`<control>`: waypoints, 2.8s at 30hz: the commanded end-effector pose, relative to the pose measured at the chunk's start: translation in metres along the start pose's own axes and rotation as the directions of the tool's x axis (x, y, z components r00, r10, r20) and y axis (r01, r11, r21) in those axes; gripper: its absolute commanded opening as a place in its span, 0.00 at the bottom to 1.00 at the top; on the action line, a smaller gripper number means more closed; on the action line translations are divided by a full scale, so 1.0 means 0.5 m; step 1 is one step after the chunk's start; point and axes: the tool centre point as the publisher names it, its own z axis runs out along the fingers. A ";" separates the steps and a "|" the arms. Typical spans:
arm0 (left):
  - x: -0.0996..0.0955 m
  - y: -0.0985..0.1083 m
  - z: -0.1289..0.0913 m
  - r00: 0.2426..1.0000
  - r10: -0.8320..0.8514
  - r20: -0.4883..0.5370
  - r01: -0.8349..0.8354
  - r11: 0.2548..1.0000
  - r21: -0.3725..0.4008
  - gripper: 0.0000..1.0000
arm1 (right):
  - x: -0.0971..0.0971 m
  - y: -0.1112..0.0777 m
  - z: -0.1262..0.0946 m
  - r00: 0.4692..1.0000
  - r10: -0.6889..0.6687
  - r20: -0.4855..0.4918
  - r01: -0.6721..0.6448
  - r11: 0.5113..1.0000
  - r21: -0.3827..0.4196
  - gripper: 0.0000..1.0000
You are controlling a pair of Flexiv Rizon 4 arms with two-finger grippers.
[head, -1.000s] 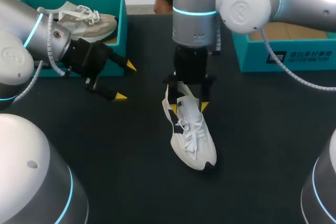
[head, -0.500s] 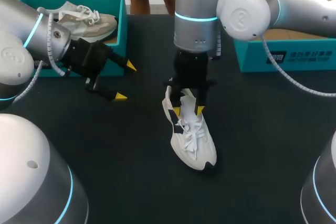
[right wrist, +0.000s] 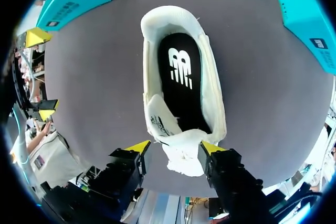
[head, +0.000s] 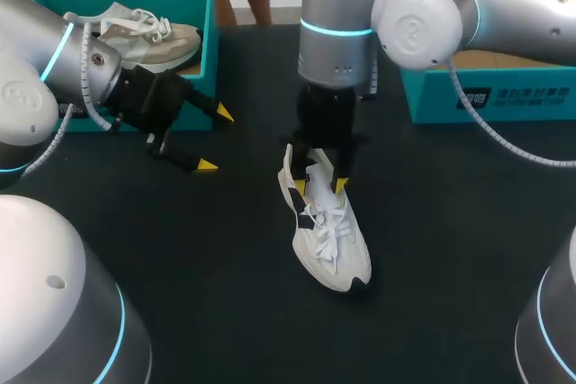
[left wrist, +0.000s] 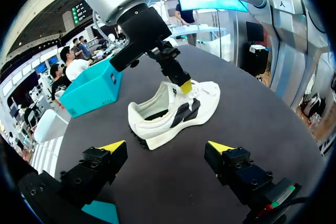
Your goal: Take the shoe out of the shoebox, open the shoe tongue, remove and reinsert the insole, then place the shoe into the shoebox
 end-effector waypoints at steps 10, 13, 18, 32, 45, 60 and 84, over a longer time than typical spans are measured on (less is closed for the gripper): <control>0.000 0.000 0.000 1.000 0.000 -0.002 0.000 1.000 -0.003 1.00 | -0.005 0.027 0.000 1.000 -0.011 0.009 0.011 1.000 -0.023 0.49; 0.000 0.000 0.000 1.000 0.000 -0.002 0.000 1.000 -0.003 1.00 | -0.011 0.028 -0.007 1.000 -0.002 0.017 0.003 0.999 -0.033 0.49; 0.000 0.000 0.000 1.000 0.000 -0.002 0.000 1.000 -0.003 1.00 | -0.019 0.034 -0.018 0.999 0.008 0.036 -0.006 0.998 -0.060 0.48; 0.000 0.000 0.000 1.000 0.000 -0.002 0.000 1.000 -0.003 1.00 | -0.017 0.044 -0.028 0.997 0.015 0.069 -0.007 0.994 -0.112 0.29; 0.000 0.000 0.000 1.000 0.000 -0.002 0.000 1.000 -0.003 1.00 | -0.027 0.073 0.006 0.999 0.010 0.052 -0.003 0.992 -0.129 0.20; 0.000 0.000 0.000 1.000 0.000 -0.002 0.000 1.000 -0.003 1.00 | -0.029 0.087 0.002 0.998 -0.006 0.057 0.015 0.988 -0.154 0.31; 0.000 0.000 0.000 1.000 0.000 -0.002 0.000 1.000 -0.003 1.00 | 0.002 0.094 -0.119 0.817 -0.480 0.319 0.548 0.818 -0.173 1.00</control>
